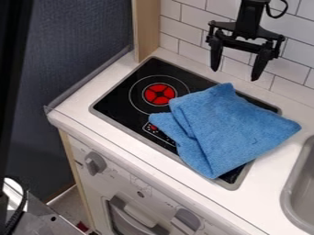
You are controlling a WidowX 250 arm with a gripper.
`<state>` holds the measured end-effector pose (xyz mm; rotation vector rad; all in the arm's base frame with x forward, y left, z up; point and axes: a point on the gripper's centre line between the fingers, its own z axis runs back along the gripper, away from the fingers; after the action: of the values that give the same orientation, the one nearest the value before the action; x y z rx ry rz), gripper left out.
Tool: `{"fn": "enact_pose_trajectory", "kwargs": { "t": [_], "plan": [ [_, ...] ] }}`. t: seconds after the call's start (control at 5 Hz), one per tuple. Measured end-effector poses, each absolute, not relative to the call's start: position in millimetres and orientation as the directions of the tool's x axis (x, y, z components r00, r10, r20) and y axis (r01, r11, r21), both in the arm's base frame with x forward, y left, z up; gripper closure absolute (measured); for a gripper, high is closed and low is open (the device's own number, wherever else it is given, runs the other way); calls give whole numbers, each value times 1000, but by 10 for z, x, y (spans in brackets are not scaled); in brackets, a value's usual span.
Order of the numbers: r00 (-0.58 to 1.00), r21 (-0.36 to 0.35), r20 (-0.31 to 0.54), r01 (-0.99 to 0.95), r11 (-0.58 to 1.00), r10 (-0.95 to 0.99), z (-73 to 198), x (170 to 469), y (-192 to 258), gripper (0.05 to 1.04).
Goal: Move the cloth to the left of the stove
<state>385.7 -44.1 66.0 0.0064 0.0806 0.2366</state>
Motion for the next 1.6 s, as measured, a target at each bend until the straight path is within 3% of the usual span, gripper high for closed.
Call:
{"fn": "enact_pose_trajectory", "kwargs": {
  "t": [0.4,1.2,1.6],
  "plan": [
    [948,35,-176,-262,964,264,316,3618,-417,83],
    [927,2,-201,-323,946,316,65,3381,-310,83],
    [933,76,-161,-315,946,323,-164,3303,31,83]
  ]
}}
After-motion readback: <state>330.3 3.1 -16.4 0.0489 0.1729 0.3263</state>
